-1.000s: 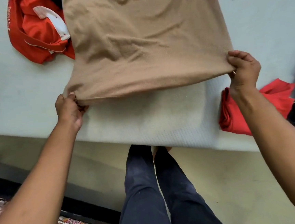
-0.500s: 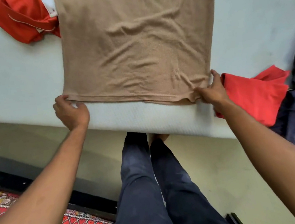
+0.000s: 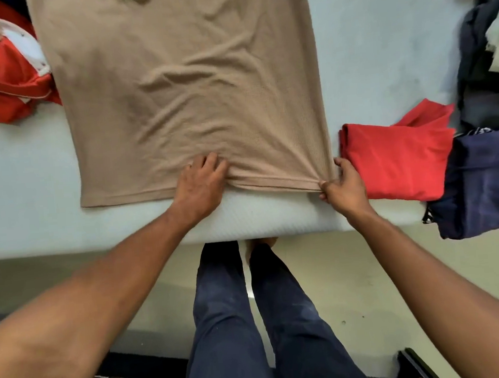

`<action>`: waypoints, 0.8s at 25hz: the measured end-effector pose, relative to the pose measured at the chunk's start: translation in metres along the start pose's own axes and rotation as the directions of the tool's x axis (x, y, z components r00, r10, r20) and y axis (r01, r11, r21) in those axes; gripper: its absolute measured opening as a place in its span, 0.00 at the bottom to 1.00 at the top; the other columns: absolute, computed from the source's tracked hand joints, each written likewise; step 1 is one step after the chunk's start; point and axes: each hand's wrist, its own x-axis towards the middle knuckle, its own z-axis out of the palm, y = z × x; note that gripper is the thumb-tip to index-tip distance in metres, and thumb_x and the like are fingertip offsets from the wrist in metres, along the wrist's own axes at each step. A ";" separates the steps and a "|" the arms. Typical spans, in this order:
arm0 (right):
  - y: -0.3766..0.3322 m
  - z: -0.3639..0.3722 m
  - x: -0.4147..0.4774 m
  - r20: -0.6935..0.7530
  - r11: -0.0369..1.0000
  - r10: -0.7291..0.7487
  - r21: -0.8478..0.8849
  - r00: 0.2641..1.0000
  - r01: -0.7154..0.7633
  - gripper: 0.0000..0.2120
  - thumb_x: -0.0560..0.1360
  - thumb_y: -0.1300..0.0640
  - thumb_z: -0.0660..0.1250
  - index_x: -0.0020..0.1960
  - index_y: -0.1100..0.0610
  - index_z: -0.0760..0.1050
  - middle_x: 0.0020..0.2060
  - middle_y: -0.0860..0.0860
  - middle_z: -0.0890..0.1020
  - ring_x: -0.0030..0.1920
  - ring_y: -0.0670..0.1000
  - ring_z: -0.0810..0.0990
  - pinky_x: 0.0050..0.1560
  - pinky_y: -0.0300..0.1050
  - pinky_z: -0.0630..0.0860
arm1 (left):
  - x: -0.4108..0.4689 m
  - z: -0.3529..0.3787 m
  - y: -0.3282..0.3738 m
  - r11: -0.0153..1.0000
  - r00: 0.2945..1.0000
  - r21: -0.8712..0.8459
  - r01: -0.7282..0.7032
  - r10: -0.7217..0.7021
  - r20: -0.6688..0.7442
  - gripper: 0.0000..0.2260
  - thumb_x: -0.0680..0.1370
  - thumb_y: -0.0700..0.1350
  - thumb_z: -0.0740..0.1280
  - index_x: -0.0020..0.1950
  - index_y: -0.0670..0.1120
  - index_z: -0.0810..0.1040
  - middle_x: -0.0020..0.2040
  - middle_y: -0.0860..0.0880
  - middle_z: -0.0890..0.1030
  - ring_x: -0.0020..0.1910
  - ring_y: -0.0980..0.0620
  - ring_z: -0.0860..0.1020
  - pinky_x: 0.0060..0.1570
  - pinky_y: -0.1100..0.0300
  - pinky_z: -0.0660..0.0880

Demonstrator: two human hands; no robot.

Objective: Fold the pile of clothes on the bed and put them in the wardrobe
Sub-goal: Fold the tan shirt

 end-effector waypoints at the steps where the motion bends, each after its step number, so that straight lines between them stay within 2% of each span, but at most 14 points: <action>1: 0.004 0.000 -0.001 0.010 1.000 0.017 0.016 1.000 -0.017 0.27 0.78 0.67 0.66 0.74 0.52 0.67 0.51 0.47 0.80 0.34 0.50 0.82 0.42 0.48 0.83 | 0.004 -0.003 -0.006 0.998 0.998 0.022 -0.060 0.061 -0.011 0.16 0.71 0.37 0.72 0.57 0.42 0.75 0.50 0.42 0.78 0.45 0.39 0.76 0.33 0.49 0.75; 2: 0.009 0.001 0.000 0.023 0.999 0.020 0.037 1.000 -0.020 0.27 0.78 0.67 0.66 0.74 0.52 0.66 0.56 0.52 0.80 0.34 0.50 0.81 0.39 0.43 0.81 | 0.007 -0.005 -0.012 0.992 0.992 0.042 -0.122 0.121 0.020 0.14 0.69 0.33 0.71 0.54 0.42 0.75 0.46 0.42 0.78 0.41 0.39 0.76 0.30 0.50 0.74; 4: 0.012 0.004 -0.001 0.041 0.999 0.016 0.043 0.999 -0.018 0.28 0.78 0.66 0.66 0.74 0.49 0.66 0.64 0.56 0.78 0.38 0.51 0.82 0.36 0.40 0.80 | 0.004 -0.013 -0.014 0.982 0.974 0.028 -0.188 0.183 0.137 0.13 0.72 0.32 0.65 0.54 0.42 0.75 0.46 0.41 0.79 0.41 0.38 0.76 0.32 0.49 0.74; 7: 0.016 0.008 -0.014 0.050 0.998 0.060 0.002 0.997 -0.061 0.28 0.76 0.63 0.67 0.72 0.43 0.67 0.61 0.56 0.81 0.42 0.53 0.84 0.46 0.49 0.83 | -0.015 -0.021 0.000 0.985 0.946 0.023 -0.169 0.155 0.286 0.14 0.76 0.34 0.59 0.60 0.43 0.72 0.53 0.42 0.79 0.49 0.40 0.77 0.42 0.49 0.73; 9: 0.023 0.010 -0.033 0.034 0.990 0.107 -0.092 0.994 -0.104 0.28 0.76 0.63 0.65 0.72 0.45 0.67 0.57 0.57 0.82 0.43 0.55 0.85 0.49 0.47 0.80 | -0.030 -0.020 0.015 0.988 0.915 0.037 -0.148 0.123 0.384 0.15 0.76 0.35 0.59 0.62 0.43 0.71 0.57 0.43 0.78 0.54 0.41 0.76 0.47 0.49 0.74; 12: 0.036 0.014 -0.056 -0.020 0.950 0.157 -0.270 0.987 -0.156 0.28 0.76 0.63 0.63 0.74 0.49 0.66 0.59 0.60 0.81 0.54 0.64 0.81 0.54 0.51 0.76 | -0.054 -0.012 0.037 0.989 0.866 -0.003 -0.146 0.129 0.483 0.15 0.76 0.38 0.59 0.63 0.44 0.70 0.58 0.43 0.78 0.55 0.41 0.77 0.50 0.48 0.75; 14: 0.032 0.018 -0.065 -0.057 0.908 0.132 -0.393 0.990 -0.144 0.29 0.75 0.62 0.63 0.75 0.49 0.65 0.60 0.61 0.80 0.57 0.66 0.78 0.54 0.54 0.74 | -0.064 -0.008 0.044 0.991 0.858 -0.080 -0.111 0.136 0.495 0.12 0.78 0.43 0.60 0.61 0.46 0.70 0.56 0.45 0.79 0.53 0.43 0.78 0.49 0.50 0.76; 15: 0.024 0.020 -0.066 -0.087 0.881 0.077 -0.460 0.993 -0.108 0.31 0.74 0.61 0.64 0.75 0.49 0.64 0.61 0.59 0.78 0.58 0.65 0.76 0.54 0.55 0.74 | -0.066 -0.006 0.044 0.989 0.882 -0.145 -0.018 0.084 0.463 0.10 0.79 0.47 0.60 0.60 0.48 0.71 0.54 0.46 0.80 0.51 0.44 0.78 0.48 0.51 0.76; 16: 0.013 0.023 -0.063 -0.118 0.850 -0.010 -0.524 0.993 -0.054 0.31 0.73 0.60 0.66 0.75 0.49 0.65 0.61 0.58 0.76 0.58 0.64 0.75 0.54 0.56 0.74 | -0.067 -0.006 0.039 0.957 0.917 -0.244 0.157 -0.050 0.396 0.09 0.79 0.49 0.62 0.57 0.48 0.73 0.51 0.48 0.81 0.49 0.45 0.78 0.46 0.53 0.75; 17: 0.001 0.025 -0.058 -0.131 0.825 -0.100 -0.565 0.986 0.008 0.30 0.73 0.59 0.68 0.74 0.50 0.67 0.60 0.57 0.76 0.59 0.63 0.74 0.55 0.56 0.74 | -0.066 -0.007 0.030 0.852 0.913 -0.372 0.369 -0.257 0.317 0.08 0.79 0.50 0.65 0.54 0.48 0.75 0.47 0.48 0.80 0.46 0.46 0.78 0.44 0.54 0.75; 18: -0.013 0.031 -0.053 -0.107 0.814 -0.190 -0.573 0.976 0.096 0.27 0.74 0.57 0.68 0.72 0.51 0.70 0.61 0.57 0.76 0.60 0.62 0.74 0.56 0.56 0.74 | -0.066 -0.008 0.015 0.685 0.842 -0.497 0.533 -0.483 0.238 0.07 0.77 0.49 0.68 0.52 0.47 0.77 0.45 0.48 0.80 0.45 0.45 0.78 0.43 0.53 0.75; 19: -0.027 0.039 -0.047 -0.046 0.804 -0.283 -0.557 0.958 0.210 0.24 0.75 0.56 0.68 0.71 0.52 0.72 0.63 0.56 0.76 0.61 0.60 0.74 0.58 0.55 0.74 | -0.067 -0.007 -0.006 0.540 0.728 -0.576 0.614 -0.669 0.149 0.08 0.76 0.47 0.70 0.51 0.45 0.77 0.46 0.45 0.80 0.47 0.42 0.79 0.46 0.51 0.74; 20: -0.043 0.050 -0.041 0.033 0.771 -0.378 -0.542 0.925 0.334 0.23 0.76 0.56 0.69 0.70 0.53 0.74 0.64 0.55 0.76 0.63 0.59 0.75 0.61 0.54 0.73 | -0.068 -0.007 -0.031 0.451 0.611 -0.592 0.668 -0.787 0.090 0.12 0.74 0.46 0.72 0.54 0.43 0.77 0.50 0.41 0.79 0.51 0.38 0.78 0.51 0.48 0.74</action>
